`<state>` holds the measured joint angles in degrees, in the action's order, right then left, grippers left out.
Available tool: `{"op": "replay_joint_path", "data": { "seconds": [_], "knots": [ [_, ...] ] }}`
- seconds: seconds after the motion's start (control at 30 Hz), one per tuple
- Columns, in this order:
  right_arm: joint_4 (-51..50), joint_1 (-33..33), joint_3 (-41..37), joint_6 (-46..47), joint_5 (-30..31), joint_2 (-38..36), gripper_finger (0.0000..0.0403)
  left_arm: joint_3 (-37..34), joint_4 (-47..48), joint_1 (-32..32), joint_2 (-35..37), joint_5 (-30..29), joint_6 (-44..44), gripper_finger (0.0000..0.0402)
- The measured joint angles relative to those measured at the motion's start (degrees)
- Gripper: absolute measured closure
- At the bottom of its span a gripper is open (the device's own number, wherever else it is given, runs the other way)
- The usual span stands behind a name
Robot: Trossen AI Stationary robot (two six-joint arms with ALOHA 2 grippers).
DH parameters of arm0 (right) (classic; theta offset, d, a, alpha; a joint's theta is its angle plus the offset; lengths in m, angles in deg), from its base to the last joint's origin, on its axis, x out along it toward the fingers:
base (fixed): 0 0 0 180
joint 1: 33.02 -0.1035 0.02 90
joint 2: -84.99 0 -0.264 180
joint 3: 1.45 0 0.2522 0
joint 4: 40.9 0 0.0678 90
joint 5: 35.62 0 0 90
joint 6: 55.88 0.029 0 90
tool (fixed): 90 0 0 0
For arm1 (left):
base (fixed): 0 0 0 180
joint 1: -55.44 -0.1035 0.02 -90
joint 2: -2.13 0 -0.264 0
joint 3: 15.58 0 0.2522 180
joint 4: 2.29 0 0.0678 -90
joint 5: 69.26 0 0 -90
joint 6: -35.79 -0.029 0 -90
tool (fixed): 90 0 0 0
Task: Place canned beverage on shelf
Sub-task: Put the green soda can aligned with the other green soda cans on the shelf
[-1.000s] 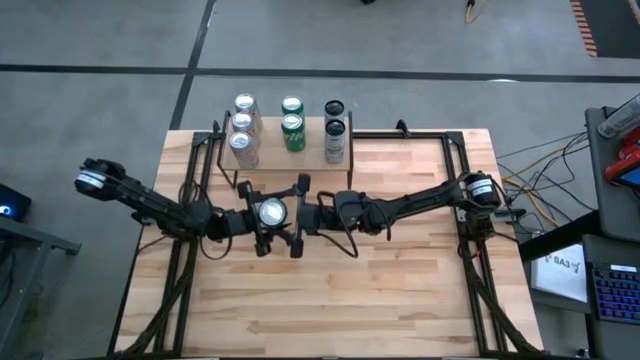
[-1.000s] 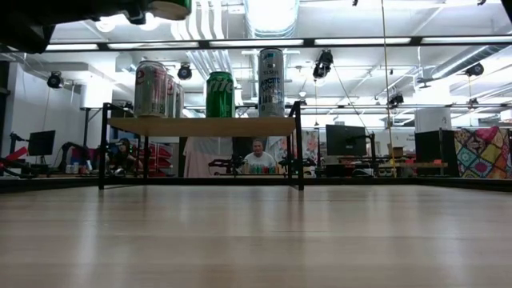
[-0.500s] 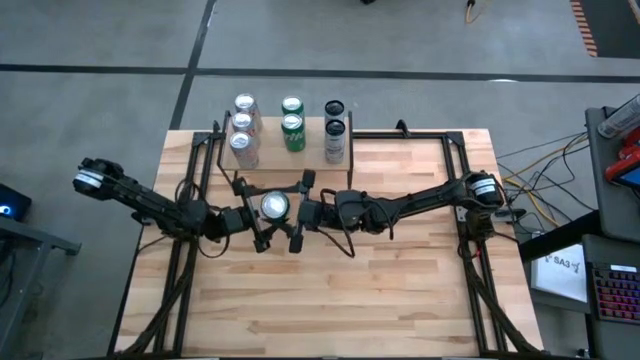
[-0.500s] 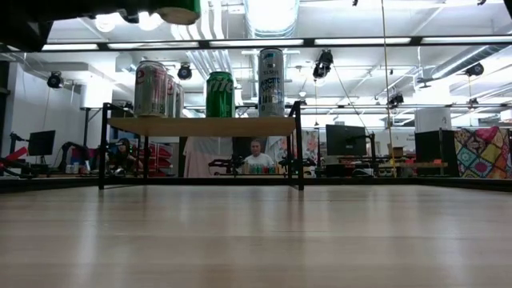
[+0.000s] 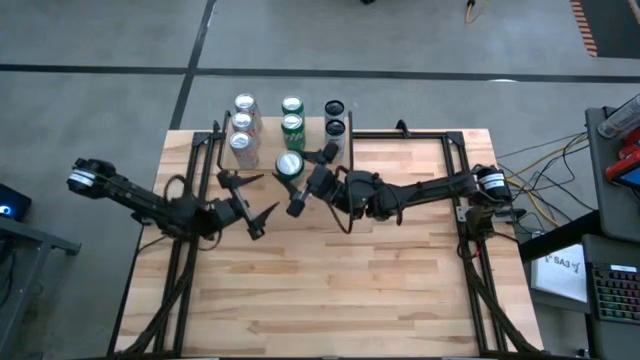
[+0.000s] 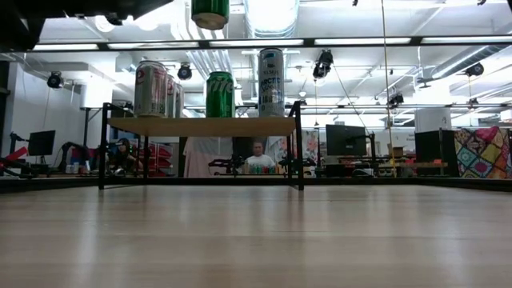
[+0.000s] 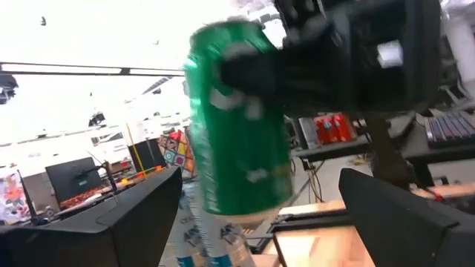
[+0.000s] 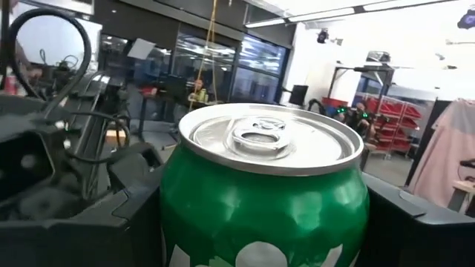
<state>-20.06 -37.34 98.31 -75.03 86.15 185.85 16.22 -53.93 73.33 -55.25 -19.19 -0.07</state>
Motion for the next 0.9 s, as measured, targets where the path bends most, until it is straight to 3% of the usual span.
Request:
{"op": "replay_joint_path", "data": {
  "seconds": [0.2, 0.47, 0.63, 0.9],
  "knots": [
    [-2.67, 2.90, -1.11, 6.47, -0.64, 0.00, 0.0116, -1.05, 11.89, 0.11, 11.59, 0.48, 2.70, 0.0062],
    [-4.75, 7.03, -2.82, 17.99, -0.04, 2.57, 0.0116, 1.13, 29.46, 0.11, 25.82, 11.07, 12.71, 0.0077],
    [-3.86, 6.89, -2.91, 22.02, -0.15, 5.63, 0.0116, 3.05, 38.60, 0.11, 31.88, 12.26, 17.38, 0.0079],
    [-2.25, 6.99, -2.91, 24.46, 8.97, 8.06, 0.0116, 3.35, 43.60, 0.11, 38.95, 11.96, 18.61, 0.0080]
  ]
}}
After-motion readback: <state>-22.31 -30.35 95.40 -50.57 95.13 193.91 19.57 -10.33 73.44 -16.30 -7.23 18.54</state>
